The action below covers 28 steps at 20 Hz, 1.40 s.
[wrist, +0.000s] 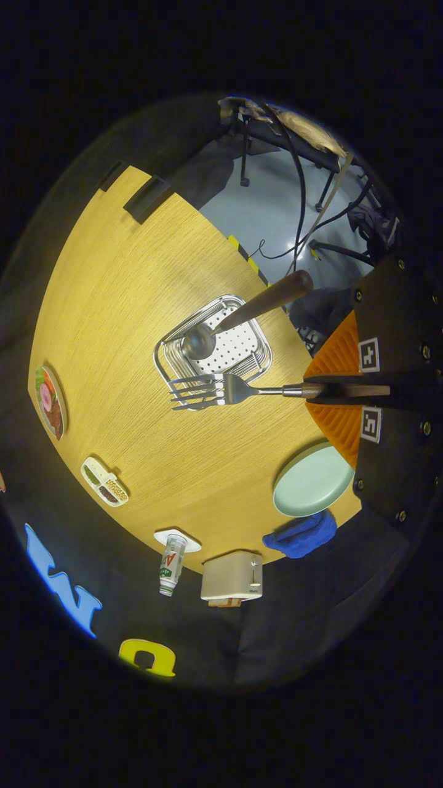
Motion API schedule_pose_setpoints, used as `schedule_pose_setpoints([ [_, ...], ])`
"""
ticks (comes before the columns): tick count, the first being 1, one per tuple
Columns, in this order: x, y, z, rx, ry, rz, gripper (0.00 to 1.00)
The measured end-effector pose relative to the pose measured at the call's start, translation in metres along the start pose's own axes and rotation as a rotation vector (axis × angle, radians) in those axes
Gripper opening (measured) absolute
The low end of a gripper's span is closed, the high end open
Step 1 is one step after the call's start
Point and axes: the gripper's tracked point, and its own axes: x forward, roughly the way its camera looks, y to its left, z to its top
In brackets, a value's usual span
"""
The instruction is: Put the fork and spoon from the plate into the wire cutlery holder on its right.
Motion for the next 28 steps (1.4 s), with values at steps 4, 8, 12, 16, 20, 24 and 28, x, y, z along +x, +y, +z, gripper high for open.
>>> schedule_pose_setpoints([
  [4,0.004,-0.014,-0.007,0.017,0.046,-0.031,0.06],
  [8,0.003,-0.017,0.000,0.030,0.039,-0.039,0.09],
  [12,-0.003,-0.011,0.010,0.047,0.010,-0.017,0.12],
  [16,-0.008,-0.007,0.018,0.077,-0.026,0.001,0.17],
  [20,-0.007,-0.017,0.016,0.068,-0.025,-0.041,0.43],
  [24,-0.009,-0.014,0.011,0.085,-0.023,-0.021,0.43],
  [28,-0.014,-0.010,0.010,0.089,-0.036,-0.008,0.43],
])
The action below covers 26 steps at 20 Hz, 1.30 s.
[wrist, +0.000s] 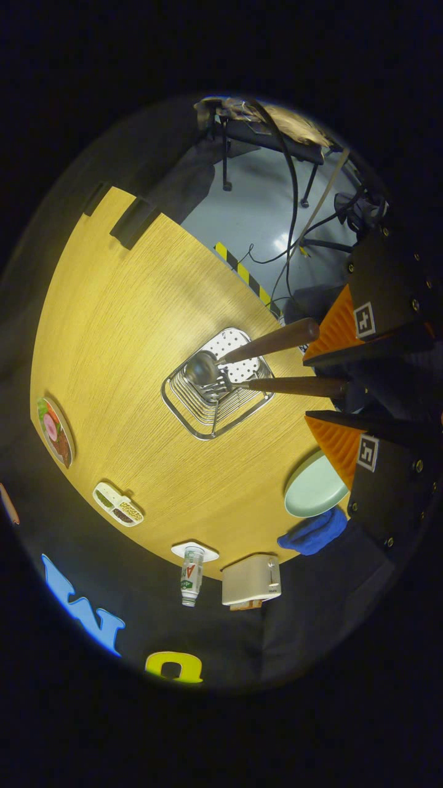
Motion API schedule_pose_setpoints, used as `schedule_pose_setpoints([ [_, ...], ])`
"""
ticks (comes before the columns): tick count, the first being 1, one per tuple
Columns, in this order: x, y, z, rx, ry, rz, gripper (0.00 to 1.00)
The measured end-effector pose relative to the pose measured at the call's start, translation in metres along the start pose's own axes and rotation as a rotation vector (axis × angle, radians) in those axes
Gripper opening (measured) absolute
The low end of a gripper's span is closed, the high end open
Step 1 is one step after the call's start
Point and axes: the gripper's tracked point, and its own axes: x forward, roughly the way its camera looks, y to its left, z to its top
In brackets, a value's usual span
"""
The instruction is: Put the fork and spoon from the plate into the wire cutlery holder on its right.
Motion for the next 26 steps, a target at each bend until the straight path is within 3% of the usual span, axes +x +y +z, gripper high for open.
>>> schedule_pose_setpoints([
  [6,-0.022,0.000,0.015,-0.065,-0.109,-0.038,0.43],
  [11,-0.049,0.014,0.037,-0.109,-0.236,-0.018,0.43],
  [22,-0.180,0.082,0.114,-0.328,-0.939,0.023,0.42],
  [26,-0.237,0.102,0.126,-0.423,-1.206,-0.038,0.42],
])
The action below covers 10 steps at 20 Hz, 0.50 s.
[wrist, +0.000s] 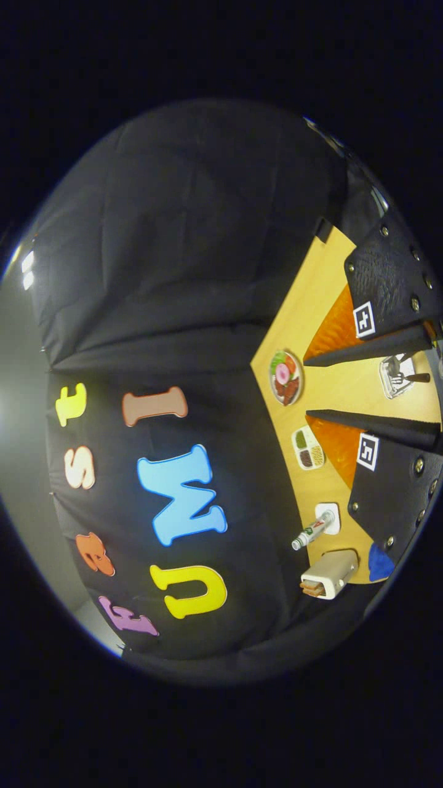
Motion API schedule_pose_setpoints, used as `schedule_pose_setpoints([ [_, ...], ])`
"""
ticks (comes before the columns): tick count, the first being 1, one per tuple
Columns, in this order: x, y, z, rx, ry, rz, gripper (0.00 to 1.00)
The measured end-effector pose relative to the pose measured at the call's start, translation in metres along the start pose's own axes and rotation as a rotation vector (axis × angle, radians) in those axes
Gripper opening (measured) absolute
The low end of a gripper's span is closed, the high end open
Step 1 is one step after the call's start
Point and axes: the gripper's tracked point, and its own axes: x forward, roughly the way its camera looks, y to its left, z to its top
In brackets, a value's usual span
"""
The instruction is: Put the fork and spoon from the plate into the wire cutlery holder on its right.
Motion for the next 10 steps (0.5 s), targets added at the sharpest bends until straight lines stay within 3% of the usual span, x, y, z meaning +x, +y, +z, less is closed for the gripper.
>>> schedule_pose_setpoints([
  [6,-0.013,0.015,0.049,-0.138,-0.220,-0.027,0.42],
  [10,-0.013,0.028,0.063,-0.142,-0.281,-0.021,0.42],
])
